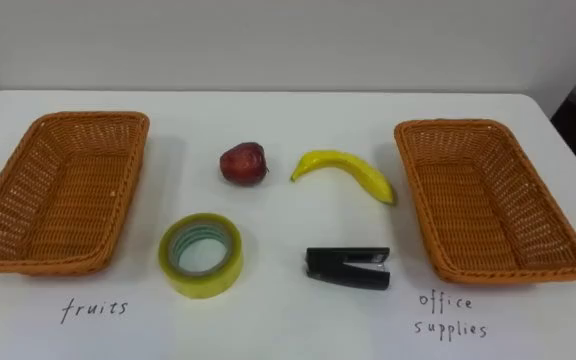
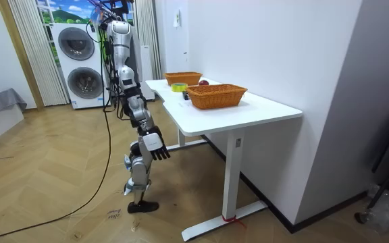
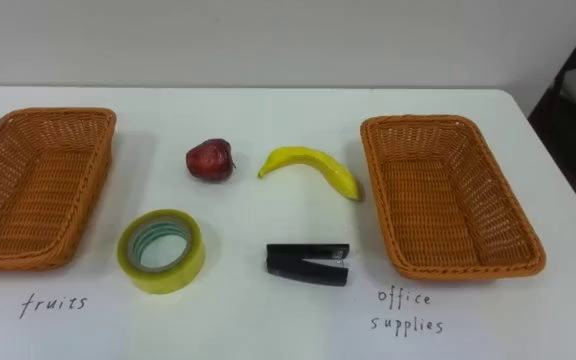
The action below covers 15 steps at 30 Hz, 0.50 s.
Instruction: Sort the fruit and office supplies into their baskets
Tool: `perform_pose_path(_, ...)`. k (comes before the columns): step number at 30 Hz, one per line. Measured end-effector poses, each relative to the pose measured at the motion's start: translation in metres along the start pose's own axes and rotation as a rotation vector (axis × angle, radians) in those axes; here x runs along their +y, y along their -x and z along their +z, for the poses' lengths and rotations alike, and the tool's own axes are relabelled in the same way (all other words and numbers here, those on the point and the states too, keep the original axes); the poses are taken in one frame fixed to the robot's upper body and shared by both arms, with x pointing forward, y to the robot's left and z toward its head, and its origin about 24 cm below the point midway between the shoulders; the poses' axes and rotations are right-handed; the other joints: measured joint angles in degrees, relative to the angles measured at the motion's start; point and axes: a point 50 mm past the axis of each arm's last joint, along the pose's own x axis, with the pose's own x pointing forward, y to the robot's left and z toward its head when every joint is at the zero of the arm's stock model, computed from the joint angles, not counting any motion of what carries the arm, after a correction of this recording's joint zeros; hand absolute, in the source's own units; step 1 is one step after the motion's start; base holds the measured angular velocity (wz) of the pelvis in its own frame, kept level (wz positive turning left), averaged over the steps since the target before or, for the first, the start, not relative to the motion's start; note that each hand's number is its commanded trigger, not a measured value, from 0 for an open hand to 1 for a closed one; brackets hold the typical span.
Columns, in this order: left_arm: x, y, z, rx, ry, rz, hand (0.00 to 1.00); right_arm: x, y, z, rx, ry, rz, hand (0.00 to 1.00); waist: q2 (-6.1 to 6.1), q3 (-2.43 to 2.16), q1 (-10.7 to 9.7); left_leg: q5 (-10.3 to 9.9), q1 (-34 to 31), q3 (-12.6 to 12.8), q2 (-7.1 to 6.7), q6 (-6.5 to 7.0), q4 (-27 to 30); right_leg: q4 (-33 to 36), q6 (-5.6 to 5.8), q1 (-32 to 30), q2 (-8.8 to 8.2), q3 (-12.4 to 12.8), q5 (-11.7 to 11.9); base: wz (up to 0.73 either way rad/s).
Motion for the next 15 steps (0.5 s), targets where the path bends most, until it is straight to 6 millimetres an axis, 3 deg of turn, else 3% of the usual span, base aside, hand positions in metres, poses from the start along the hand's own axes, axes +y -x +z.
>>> perform_pose_path(15,0.004,0.003,-0.019,0.097,-0.018,-0.002,0.00,-0.003,0.001,-0.007,0.033,-0.037,-0.005,0.00,0.34,-0.03,0.0,0.0,0.1,0.0,0.01,0.02,-0.1,0.0,0.00,-0.1,0.04,-0.1,0.0,0.00)
